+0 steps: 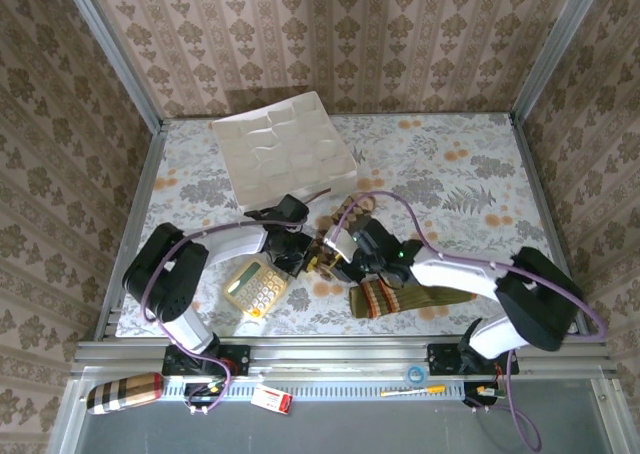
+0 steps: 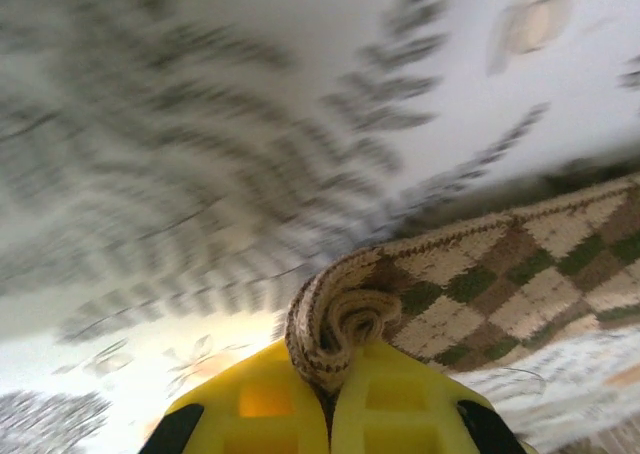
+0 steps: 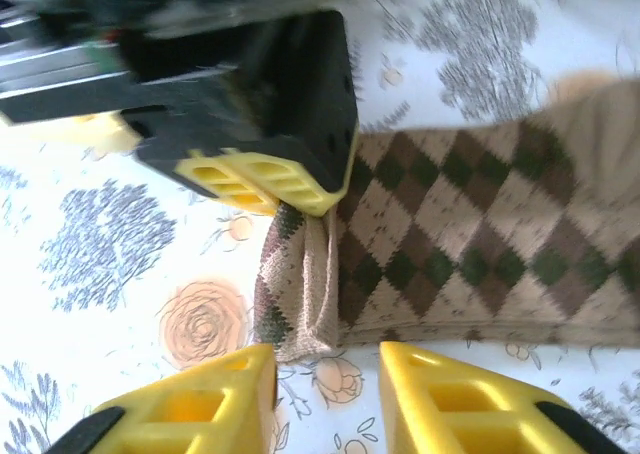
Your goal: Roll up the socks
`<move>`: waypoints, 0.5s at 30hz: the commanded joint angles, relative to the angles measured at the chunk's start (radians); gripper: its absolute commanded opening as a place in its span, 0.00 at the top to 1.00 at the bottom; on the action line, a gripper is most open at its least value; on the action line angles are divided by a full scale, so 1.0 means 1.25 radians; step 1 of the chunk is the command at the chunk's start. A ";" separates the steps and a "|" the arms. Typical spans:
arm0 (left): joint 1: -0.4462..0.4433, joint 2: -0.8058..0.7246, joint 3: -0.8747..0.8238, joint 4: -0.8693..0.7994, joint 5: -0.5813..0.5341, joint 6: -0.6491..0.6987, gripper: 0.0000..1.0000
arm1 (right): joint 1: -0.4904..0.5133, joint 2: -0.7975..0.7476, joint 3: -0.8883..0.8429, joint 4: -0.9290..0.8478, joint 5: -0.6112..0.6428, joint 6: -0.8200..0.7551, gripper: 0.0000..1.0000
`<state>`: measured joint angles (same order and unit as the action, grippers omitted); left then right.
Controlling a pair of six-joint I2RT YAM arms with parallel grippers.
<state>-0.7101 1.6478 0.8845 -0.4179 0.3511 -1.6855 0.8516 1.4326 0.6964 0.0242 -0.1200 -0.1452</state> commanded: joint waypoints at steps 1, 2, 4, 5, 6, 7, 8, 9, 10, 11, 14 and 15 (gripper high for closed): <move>-0.018 -0.010 -0.011 -0.147 -0.032 -0.106 1.00 | 0.068 -0.028 -0.056 0.082 0.136 -0.116 0.63; -0.018 -0.009 -0.013 -0.139 -0.029 -0.111 1.00 | 0.086 -0.027 -0.059 0.079 0.155 -0.122 0.63; -0.016 -0.004 -0.012 -0.140 -0.023 -0.124 1.00 | 0.125 -0.025 -0.060 0.083 0.203 -0.141 0.63; -0.015 -0.002 -0.013 -0.133 -0.021 -0.128 1.00 | 0.140 -0.018 -0.060 0.092 0.223 -0.152 0.63; -0.013 0.000 -0.013 -0.127 -0.017 -0.130 1.00 | 0.155 -0.010 -0.059 0.103 0.242 -0.165 0.63; -0.011 0.002 -0.011 -0.128 -0.014 -0.130 1.00 | 0.165 0.000 -0.054 0.110 0.251 -0.179 0.63; -0.009 0.004 -0.009 -0.128 -0.013 -0.128 1.00 | 0.173 0.010 -0.047 0.110 0.253 -0.190 0.63; -0.006 0.005 -0.006 -0.132 -0.013 -0.126 1.00 | 0.180 0.024 -0.037 0.108 0.251 -0.204 0.63; -0.003 0.005 -0.003 -0.136 -0.013 -0.123 1.00 | 0.188 0.037 -0.028 0.106 0.251 -0.218 0.64; 0.000 0.006 -0.003 -0.134 -0.013 -0.121 1.00 | 0.195 0.048 -0.024 0.107 0.254 -0.228 0.64; 0.006 0.013 -0.001 -0.134 -0.002 -0.118 1.00 | 0.205 0.082 -0.014 0.114 0.255 -0.242 0.65; 0.008 0.014 -0.001 -0.133 -0.001 -0.117 1.00 | 0.205 0.095 -0.013 0.122 0.267 -0.241 0.65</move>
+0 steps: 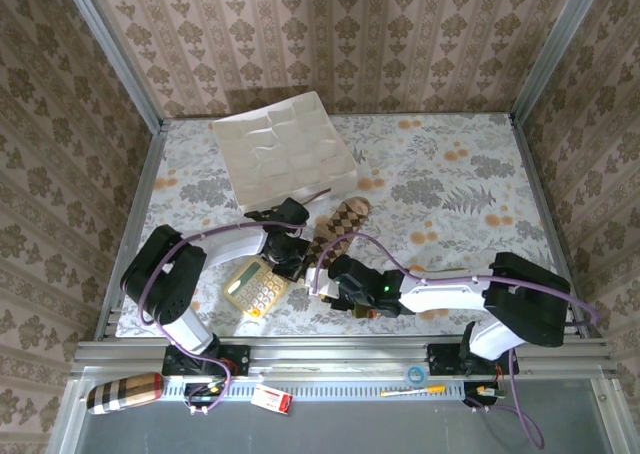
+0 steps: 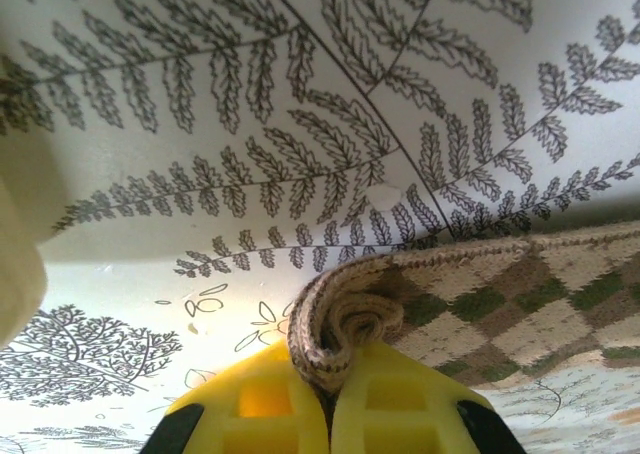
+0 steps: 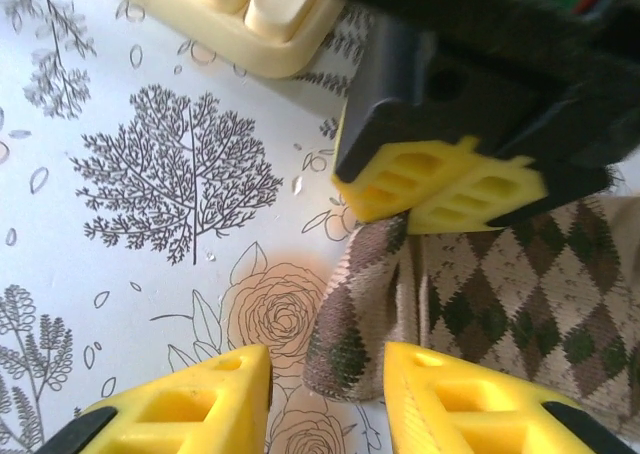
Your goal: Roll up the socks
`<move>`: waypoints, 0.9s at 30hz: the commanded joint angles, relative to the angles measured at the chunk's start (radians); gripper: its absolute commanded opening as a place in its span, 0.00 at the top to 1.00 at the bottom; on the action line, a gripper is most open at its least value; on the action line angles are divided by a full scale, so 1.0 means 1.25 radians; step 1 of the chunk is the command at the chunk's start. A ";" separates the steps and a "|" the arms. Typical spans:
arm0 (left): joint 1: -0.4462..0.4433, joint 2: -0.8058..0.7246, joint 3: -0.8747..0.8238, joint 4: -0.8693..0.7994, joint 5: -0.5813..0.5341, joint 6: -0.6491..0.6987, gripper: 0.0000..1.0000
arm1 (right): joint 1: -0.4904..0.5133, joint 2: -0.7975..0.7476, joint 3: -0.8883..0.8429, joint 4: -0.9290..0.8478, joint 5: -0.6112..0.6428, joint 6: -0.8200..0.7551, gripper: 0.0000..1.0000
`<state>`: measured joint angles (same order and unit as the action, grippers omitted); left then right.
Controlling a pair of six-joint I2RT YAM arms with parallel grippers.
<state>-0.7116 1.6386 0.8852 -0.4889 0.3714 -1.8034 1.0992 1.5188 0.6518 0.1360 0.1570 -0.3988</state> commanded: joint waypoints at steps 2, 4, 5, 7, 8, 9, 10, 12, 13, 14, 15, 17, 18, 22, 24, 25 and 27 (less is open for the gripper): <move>0.009 0.022 0.000 -0.073 -0.015 -0.020 1.00 | 0.007 0.050 0.020 0.059 0.072 -0.043 0.65; 0.011 0.023 0.002 -0.073 -0.009 -0.015 1.00 | 0.005 0.076 0.026 0.081 0.091 -0.050 0.66; 0.010 0.024 0.001 -0.072 -0.007 -0.013 1.00 | 0.005 0.086 0.032 0.088 0.097 -0.053 0.66; 0.010 0.024 -0.002 -0.071 -0.002 -0.012 1.00 | 0.004 0.108 0.051 0.097 0.107 -0.059 0.66; 0.010 0.023 -0.004 -0.069 -0.001 -0.012 1.00 | 0.004 0.118 0.059 0.099 0.116 -0.059 0.67; 0.010 0.023 -0.007 -0.067 0.001 -0.010 1.00 | 0.004 0.125 0.066 0.101 0.120 -0.058 0.67; 0.011 0.023 -0.008 -0.065 0.003 -0.011 1.00 | 0.004 0.135 0.072 0.102 0.129 -0.057 0.67; 0.012 0.023 -0.011 -0.057 0.008 -0.009 1.00 | 0.001 0.150 0.076 0.113 0.147 -0.047 0.68; 0.011 0.022 -0.011 -0.054 0.010 -0.008 1.00 | -0.002 0.157 0.077 0.115 0.148 -0.039 0.68; 0.011 0.022 -0.011 -0.054 0.011 -0.008 1.00 | -0.007 0.163 0.079 0.115 0.145 -0.031 0.69; 0.012 0.021 -0.012 -0.053 0.014 -0.007 1.00 | -0.013 0.171 0.084 0.108 0.138 -0.019 0.72; 0.016 0.015 -0.015 -0.049 0.016 -0.002 1.00 | -0.023 0.185 0.096 0.084 0.131 0.007 0.80; 0.020 0.007 -0.018 -0.047 0.015 0.002 1.00 | -0.029 0.186 0.100 0.067 0.125 0.022 0.85; 0.041 -0.040 -0.041 -0.019 0.005 0.014 0.85 | -0.074 0.165 0.107 -0.017 0.013 0.104 1.00; 0.054 -0.068 -0.057 0.016 0.002 0.020 0.71 | -0.105 0.151 0.104 -0.051 -0.075 0.145 1.00; 0.061 -0.080 -0.066 0.049 0.004 0.027 0.64 | -0.124 0.147 0.105 -0.070 -0.130 0.165 1.00; 0.073 -0.095 -0.069 0.072 0.015 0.039 0.56 | -0.160 0.146 0.112 -0.101 -0.223 0.205 1.00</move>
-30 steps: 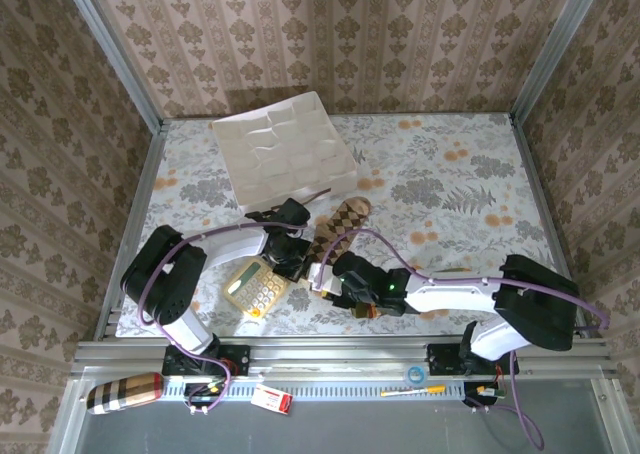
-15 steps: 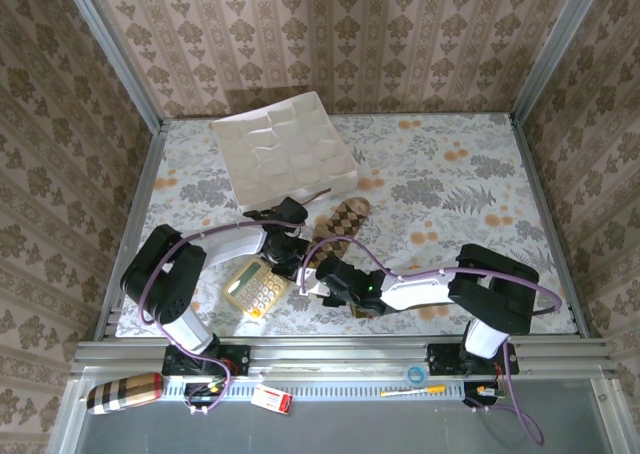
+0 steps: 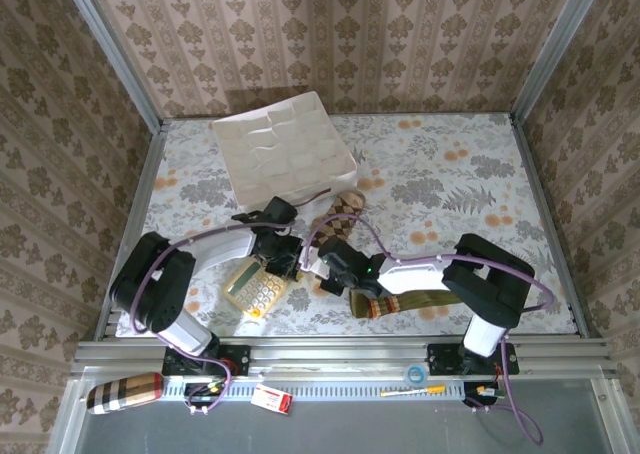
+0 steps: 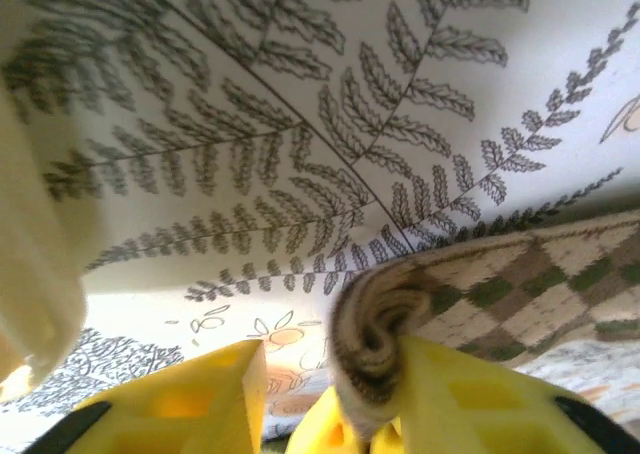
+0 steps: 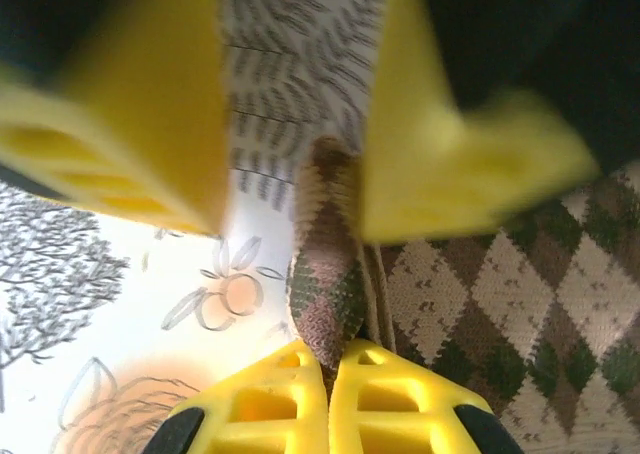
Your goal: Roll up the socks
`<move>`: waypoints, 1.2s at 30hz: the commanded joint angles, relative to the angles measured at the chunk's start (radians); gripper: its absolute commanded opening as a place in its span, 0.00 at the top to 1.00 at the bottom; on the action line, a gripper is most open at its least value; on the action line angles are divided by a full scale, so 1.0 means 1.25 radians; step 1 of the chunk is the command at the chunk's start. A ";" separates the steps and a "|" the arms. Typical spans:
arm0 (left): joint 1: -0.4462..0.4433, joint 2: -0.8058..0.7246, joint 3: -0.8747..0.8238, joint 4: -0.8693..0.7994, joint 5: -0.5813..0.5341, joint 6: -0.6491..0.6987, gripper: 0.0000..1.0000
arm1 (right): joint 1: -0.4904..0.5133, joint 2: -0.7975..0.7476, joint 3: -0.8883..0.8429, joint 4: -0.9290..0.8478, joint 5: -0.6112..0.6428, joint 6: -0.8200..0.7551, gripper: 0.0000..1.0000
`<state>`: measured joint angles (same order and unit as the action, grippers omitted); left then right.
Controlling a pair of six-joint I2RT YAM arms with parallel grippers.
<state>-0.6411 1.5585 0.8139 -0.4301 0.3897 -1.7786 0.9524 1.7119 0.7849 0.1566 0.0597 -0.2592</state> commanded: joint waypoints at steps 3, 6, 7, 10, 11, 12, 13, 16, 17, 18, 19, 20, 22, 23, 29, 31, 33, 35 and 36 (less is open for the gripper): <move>0.024 -0.050 -0.002 0.042 0.000 0.052 0.50 | -0.097 -0.001 0.014 -0.143 -0.256 0.141 1.00; 0.024 -0.064 0.011 0.033 -0.005 0.078 0.49 | -0.140 0.022 0.040 -0.184 -0.327 0.169 1.00; 0.024 -0.069 0.012 0.035 -0.006 0.086 0.49 | -0.153 0.030 0.048 -0.190 -0.353 0.176 1.00; 0.022 -0.073 0.002 0.069 0.005 0.105 0.50 | -0.187 0.059 0.079 -0.221 -0.396 0.207 1.00; 0.020 -0.073 -0.002 0.078 0.008 0.107 0.50 | -0.196 0.070 0.089 -0.233 -0.407 0.214 1.00; 0.016 -0.072 -0.009 0.091 0.011 0.109 0.50 | -0.206 0.080 0.099 -0.244 -0.416 0.220 1.00; 0.012 -0.070 -0.015 0.105 0.015 0.108 0.51 | -0.215 0.090 0.105 -0.251 -0.420 0.228 1.00; 0.001 -0.061 -0.034 0.154 0.023 0.094 0.55 | -0.236 0.111 0.121 -0.274 -0.441 0.241 1.00; -0.002 -0.057 -0.037 0.165 0.026 0.091 0.56 | -0.243 0.117 0.126 -0.279 -0.448 0.245 1.00; -0.004 -0.051 -0.039 0.174 0.028 0.091 0.57 | -0.249 0.123 0.130 -0.285 -0.456 0.250 1.00; -0.006 -0.045 -0.038 0.176 0.029 0.090 0.58 | -0.256 0.130 0.135 -0.290 -0.464 0.252 1.00; -0.007 -0.038 -0.038 0.180 0.030 0.091 0.58 | -0.261 0.135 0.137 -0.296 -0.469 0.255 1.00; -0.011 -0.026 -0.041 0.196 0.031 0.091 0.58 | -0.269 0.145 0.143 -0.305 -0.478 0.259 1.00; -0.013 -0.018 -0.041 0.201 0.032 0.091 0.58 | -0.273 0.149 0.146 -0.308 -0.484 0.262 1.00; -0.023 0.036 -0.037 0.239 0.030 0.097 0.58 | -0.286 0.171 0.166 -0.332 -0.503 0.275 1.00; -0.025 0.053 -0.032 0.236 0.024 0.101 0.59 | -0.291 0.177 0.170 -0.336 -0.511 0.279 1.00; -0.027 0.063 -0.029 0.223 0.014 0.100 0.61 | -0.294 0.182 0.172 -0.337 -0.516 0.281 1.00; -0.028 0.070 -0.029 0.210 -0.002 0.100 0.64 | -0.295 0.186 0.174 -0.337 -0.520 0.282 1.00; -0.028 0.075 -0.029 0.201 -0.012 0.099 0.67 | -0.296 0.187 0.175 -0.336 -0.523 0.282 1.00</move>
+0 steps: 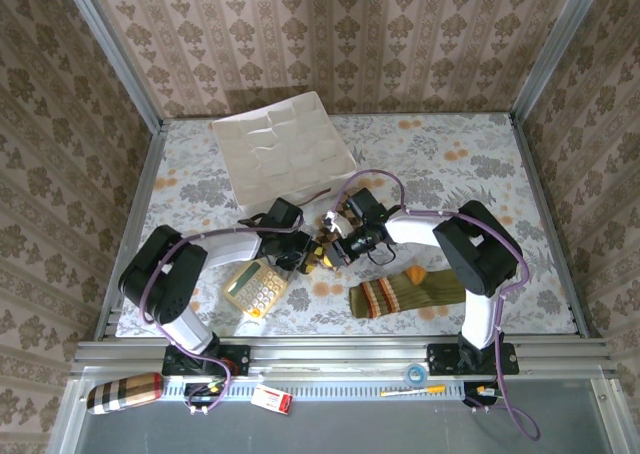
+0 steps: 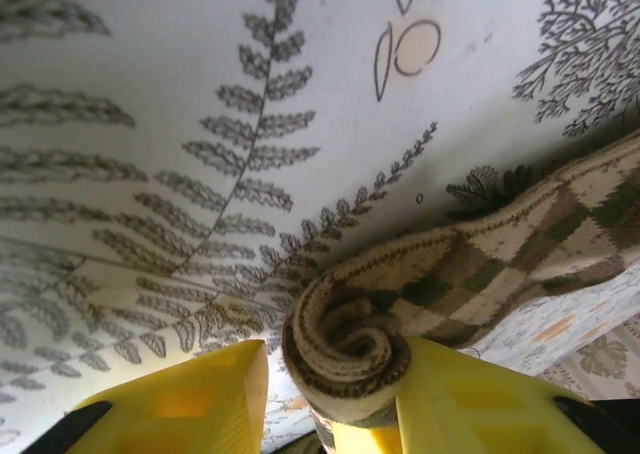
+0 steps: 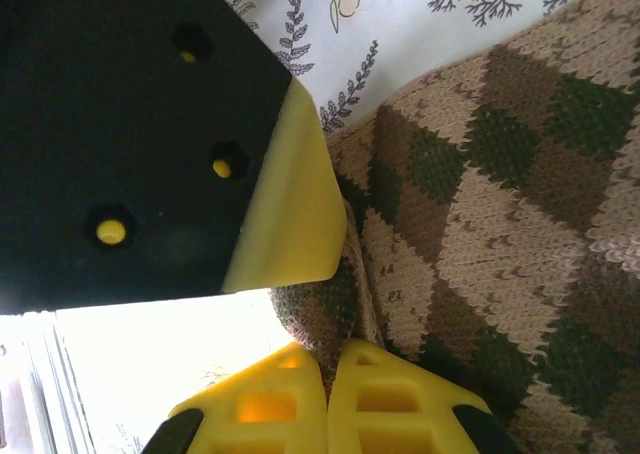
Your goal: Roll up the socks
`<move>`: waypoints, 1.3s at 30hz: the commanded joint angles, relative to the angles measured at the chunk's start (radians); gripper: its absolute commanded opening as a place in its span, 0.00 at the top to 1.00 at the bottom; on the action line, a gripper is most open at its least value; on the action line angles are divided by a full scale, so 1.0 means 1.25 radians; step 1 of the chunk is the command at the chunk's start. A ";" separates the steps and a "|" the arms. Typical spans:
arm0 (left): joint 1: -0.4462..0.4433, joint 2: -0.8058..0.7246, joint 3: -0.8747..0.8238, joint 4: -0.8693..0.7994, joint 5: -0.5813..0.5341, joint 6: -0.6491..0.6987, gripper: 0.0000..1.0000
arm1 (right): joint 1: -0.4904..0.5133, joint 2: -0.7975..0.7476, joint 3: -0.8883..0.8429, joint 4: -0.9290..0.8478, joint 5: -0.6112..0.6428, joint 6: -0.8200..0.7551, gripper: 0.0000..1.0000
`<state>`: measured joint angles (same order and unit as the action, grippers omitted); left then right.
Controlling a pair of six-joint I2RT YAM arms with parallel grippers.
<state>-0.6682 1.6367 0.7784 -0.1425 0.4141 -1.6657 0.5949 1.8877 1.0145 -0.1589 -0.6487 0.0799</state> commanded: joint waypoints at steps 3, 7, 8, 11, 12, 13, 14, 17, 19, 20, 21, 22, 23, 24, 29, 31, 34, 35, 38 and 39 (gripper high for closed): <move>-0.008 0.038 0.001 -0.041 -0.042 0.006 0.78 | -0.009 0.048 -0.010 -0.080 0.043 0.009 1.00; -0.017 0.049 -0.004 -0.114 -0.040 -0.040 1.00 | -0.001 0.014 -0.030 -0.051 0.066 -0.025 0.97; -0.020 0.044 -0.009 -0.135 -0.040 -0.054 1.00 | 0.004 -0.010 -0.045 -0.031 0.082 -0.035 0.93; -0.034 0.011 -0.023 -0.205 -0.043 -0.120 1.00 | 0.036 -0.143 -0.136 0.085 0.175 -0.090 0.82; -0.036 -0.002 -0.020 -0.236 -0.049 -0.133 1.00 | 0.060 -0.205 -0.179 0.139 0.238 -0.124 0.81; -0.038 -0.012 -0.009 -0.280 -0.057 -0.144 1.00 | 0.091 -0.263 -0.228 0.193 0.314 -0.169 0.80; -0.039 -0.020 0.004 -0.318 -0.065 -0.150 1.00 | 0.120 -0.306 -0.260 0.229 0.374 -0.210 0.78; -0.040 -0.024 0.046 -0.405 -0.065 -0.174 1.00 | 0.195 -0.371 -0.301 0.233 0.485 -0.310 0.72; -0.039 -0.015 0.067 -0.425 -0.055 -0.185 1.00 | 0.252 -0.382 -0.317 0.232 0.557 -0.359 0.72; -0.040 -0.010 0.074 -0.425 -0.054 -0.187 1.00 | 0.277 -0.383 -0.326 0.242 0.591 -0.378 0.71; -0.039 -0.004 0.080 -0.422 -0.052 -0.187 1.00 | 0.300 -0.381 -0.332 0.256 0.627 -0.396 0.71; -0.038 0.000 0.086 -0.429 -0.050 -0.191 1.00 | 0.319 -0.377 -0.331 0.258 0.644 -0.411 0.70; -0.036 0.003 0.087 -0.423 -0.050 -0.193 1.00 | 0.334 -0.370 -0.329 0.260 0.661 -0.420 0.70; -0.034 0.006 0.087 -0.416 -0.049 -0.194 1.00 | 0.348 -0.362 -0.325 0.266 0.680 -0.430 0.69; -0.024 0.021 0.099 -0.414 -0.042 -0.183 1.00 | 0.397 -0.314 -0.292 0.280 0.710 -0.484 0.69; -0.019 0.027 0.102 -0.411 -0.040 -0.178 1.00 | 0.411 -0.294 -0.278 0.280 0.703 -0.501 0.69; -0.012 0.031 0.106 -0.415 -0.043 -0.170 1.00 | 0.427 -0.265 -0.266 0.281 0.709 -0.509 0.69; -0.012 0.030 0.105 -0.412 -0.043 -0.168 1.00 | 0.428 -0.256 -0.263 0.284 0.718 -0.507 0.69; -0.010 0.028 0.105 -0.409 -0.040 -0.162 1.00 | 0.429 -0.217 -0.256 0.306 0.761 -0.508 0.69; -0.010 0.026 0.105 -0.409 -0.039 -0.161 1.00 | 0.427 -0.201 -0.252 0.316 0.775 -0.514 0.70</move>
<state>-0.6910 1.6474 0.9062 -0.5880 0.4084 -1.8698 1.1267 1.5963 0.6731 0.1883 0.2386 -0.5301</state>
